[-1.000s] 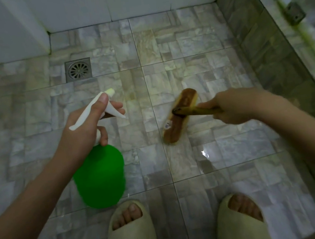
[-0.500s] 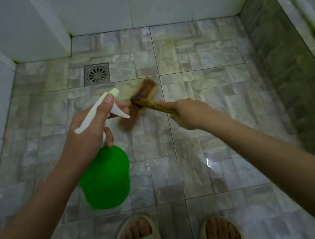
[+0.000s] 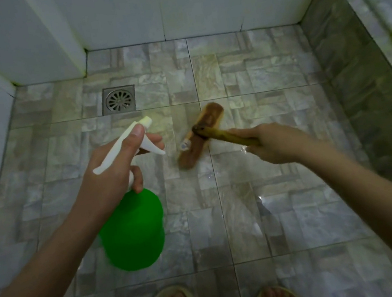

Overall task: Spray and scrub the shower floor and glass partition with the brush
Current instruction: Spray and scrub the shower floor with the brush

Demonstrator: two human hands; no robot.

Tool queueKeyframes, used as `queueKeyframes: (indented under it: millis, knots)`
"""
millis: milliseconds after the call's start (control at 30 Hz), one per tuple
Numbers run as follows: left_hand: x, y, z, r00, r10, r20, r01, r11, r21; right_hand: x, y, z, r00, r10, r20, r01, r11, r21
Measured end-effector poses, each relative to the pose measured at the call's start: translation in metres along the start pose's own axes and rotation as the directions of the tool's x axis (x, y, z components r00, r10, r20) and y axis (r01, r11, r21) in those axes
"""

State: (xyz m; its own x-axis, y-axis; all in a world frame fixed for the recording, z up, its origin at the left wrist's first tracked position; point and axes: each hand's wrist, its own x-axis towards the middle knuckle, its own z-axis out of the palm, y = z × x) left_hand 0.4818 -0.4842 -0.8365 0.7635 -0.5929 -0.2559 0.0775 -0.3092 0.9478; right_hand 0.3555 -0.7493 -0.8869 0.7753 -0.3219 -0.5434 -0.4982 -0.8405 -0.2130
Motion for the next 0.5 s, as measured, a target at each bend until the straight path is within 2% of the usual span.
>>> queueKeyframes:
  millis: [67,133,200,267,333,433,500]
  knots:
    - [0.004,0.000,0.000,1.000,0.007,-0.007,-0.006,1.000,0.003,-0.022,0.028,-0.011,0.996,0.032,0.080,-0.030,0.999,-0.022]
    - [0.009,0.000,0.001,1.000,0.000,-0.021,0.000,1.000,-0.011,-0.048,0.050,-0.018,0.982,0.130,0.135,-0.130,0.991,-0.006]
    - [0.012,0.001,0.002,0.999,-0.004,-0.040,0.002,0.999,-0.035,-0.047,0.048,-0.013,0.977,0.200,0.078,-0.200,0.980,-0.005]
    - [0.015,0.003,0.004,0.999,-0.005,-0.040,0.003,0.999,-0.050,-0.018,0.036,-0.002,0.992,0.122,-0.040,-0.120,0.992,0.034]
    - [0.017,0.005,0.006,1.000,-0.009,-0.029,0.008,0.999,-0.050,0.008,0.028,0.002,0.994,0.057,-0.098,-0.049,0.995,0.081]
    - [0.023,0.008,0.007,1.000,-0.007,-0.019,0.006,0.999,-0.035,0.000,0.057,-0.015,0.999,0.033,-0.010,-0.032,0.997,0.076]
    - [0.025,0.010,0.007,0.999,0.000,-0.033,-0.001,0.999,-0.032,-0.027,0.083,-0.024,0.993,0.094,0.068,-0.102,0.986,0.128]
